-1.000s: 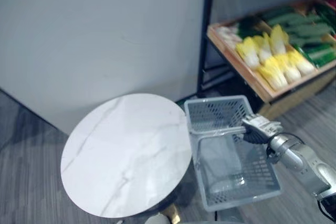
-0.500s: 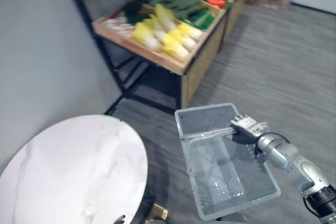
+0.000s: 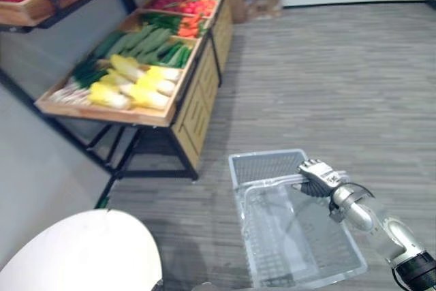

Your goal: Pick vegetable in the basket

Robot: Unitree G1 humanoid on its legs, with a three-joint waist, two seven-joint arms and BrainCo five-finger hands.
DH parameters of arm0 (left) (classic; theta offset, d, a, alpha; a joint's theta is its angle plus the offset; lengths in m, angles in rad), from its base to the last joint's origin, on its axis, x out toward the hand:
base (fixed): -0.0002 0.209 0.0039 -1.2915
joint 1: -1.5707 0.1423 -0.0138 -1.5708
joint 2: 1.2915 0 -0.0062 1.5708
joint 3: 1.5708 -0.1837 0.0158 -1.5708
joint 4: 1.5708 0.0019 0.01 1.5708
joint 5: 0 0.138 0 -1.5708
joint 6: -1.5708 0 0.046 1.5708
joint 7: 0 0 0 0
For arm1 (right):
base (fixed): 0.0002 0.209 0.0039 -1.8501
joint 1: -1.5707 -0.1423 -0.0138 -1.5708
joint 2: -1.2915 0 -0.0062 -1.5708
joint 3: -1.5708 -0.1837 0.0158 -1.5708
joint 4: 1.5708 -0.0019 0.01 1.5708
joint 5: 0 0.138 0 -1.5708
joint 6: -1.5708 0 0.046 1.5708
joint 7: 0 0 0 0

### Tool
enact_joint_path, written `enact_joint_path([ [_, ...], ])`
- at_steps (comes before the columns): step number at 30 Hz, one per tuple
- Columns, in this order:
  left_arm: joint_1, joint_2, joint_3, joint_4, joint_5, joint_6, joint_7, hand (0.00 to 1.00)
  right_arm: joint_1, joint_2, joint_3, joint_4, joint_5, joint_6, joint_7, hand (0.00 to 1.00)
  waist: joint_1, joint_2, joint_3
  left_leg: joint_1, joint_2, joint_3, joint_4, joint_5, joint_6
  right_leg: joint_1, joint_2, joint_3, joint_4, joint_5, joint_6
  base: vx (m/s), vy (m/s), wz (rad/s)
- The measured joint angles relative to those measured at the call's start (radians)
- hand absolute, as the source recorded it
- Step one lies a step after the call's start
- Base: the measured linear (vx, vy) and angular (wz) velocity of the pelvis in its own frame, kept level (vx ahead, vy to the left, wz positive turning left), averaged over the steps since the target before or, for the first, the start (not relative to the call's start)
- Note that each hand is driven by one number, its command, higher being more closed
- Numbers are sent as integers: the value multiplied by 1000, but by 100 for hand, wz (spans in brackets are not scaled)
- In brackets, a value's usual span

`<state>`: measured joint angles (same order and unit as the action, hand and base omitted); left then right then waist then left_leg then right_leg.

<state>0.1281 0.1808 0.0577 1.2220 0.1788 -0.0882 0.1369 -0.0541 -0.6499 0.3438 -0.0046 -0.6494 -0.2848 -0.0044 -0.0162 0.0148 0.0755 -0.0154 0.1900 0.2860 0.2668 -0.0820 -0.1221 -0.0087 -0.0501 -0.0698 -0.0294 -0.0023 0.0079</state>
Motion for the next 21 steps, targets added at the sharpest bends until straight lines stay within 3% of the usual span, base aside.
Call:
enact_joint_path([
  [3, -5, -14, 9, 0, 0, -1, 1, 0, -8, -2, 16, 1, 0, -3, 0, 100, 2, 32, 8, 36, -12, -65, -147, -20, -6, -23, 28, 4, -6, 13, 16, -6, 134, -62],
  [5, -20, -14, 18, -2, 1, -14, 3, 0, -8, 3, 20, 3, 0, -7, 1, 100, 5, 17, 36, 17, -32, -70, -158, -37, 13, -22, 9, -10, -47, 40, 51, 32, 159, -5],
  [7, -22, -15, 27, -1, 2, -18, 2, 0, -9, 3, 21, 8, 0, -12, 3, 100, 27, 7, 40, 17, -54, -61, -158, -43, 24, -16, -12, -10, -76, 89, 61, 17, 123, 2],
  [11, -23, -32, 19, -13, 15, -20, -5, 0, -8, 3, 19, 24, 22, -13, 4, 100, 45, 42, 52, 20, -76, -101, -171, -45, 31, -2, -30, -44, -76, 93, 59, 52, 44, 25],
  [16, -24, -27, -14, -22, 33, -19, -9, 0, 12, 4, -8, 29, 30, -9, 3, 100, 44, 37, 52, 22, -98, -133, -205, -38, 43, -11, -40, -62, -59, 80, 68, 53, 16, 13],
  [18, -24, -20, -41, -29, 37, -19, -11, 0, 34, 10, -37, 40, 30, -3, 3, 100, 43, 20, 61, 30, -112, -135, -210, -47, 61, -74, -61, -56, 84, 3, 81, 30, 87, -1],
  [19, -25, -10, -56, -29, 38, -19, -12, 0, 39, 31, -56, 52, 26, 3, 3, 100, 42, 17, 64, 56, -128, -134, -214, -61, 76, -130, -81, -43, 239, -53, 86, -5, 114, -12],
  [20, -25, 0, -79, -29, 38, -19, -14, 0, 41, 47, -59, 58, 19, 18, 5, 100, 38, -1, 76, 74, -138, -130, -213, -80, 85, -221, -104, -34, 469, -63, 82, -30, 113, -10],
  [21, -24, 8, -90, -30, 38, -19, -14, 0, 44, 54, -61, 58, 20, 20, 5, 100, 32, -7, 79, 92, -144, -131, -212, -88, 92, -248, -118, -33, 546, -59, 76, -49, 63, -3],
])
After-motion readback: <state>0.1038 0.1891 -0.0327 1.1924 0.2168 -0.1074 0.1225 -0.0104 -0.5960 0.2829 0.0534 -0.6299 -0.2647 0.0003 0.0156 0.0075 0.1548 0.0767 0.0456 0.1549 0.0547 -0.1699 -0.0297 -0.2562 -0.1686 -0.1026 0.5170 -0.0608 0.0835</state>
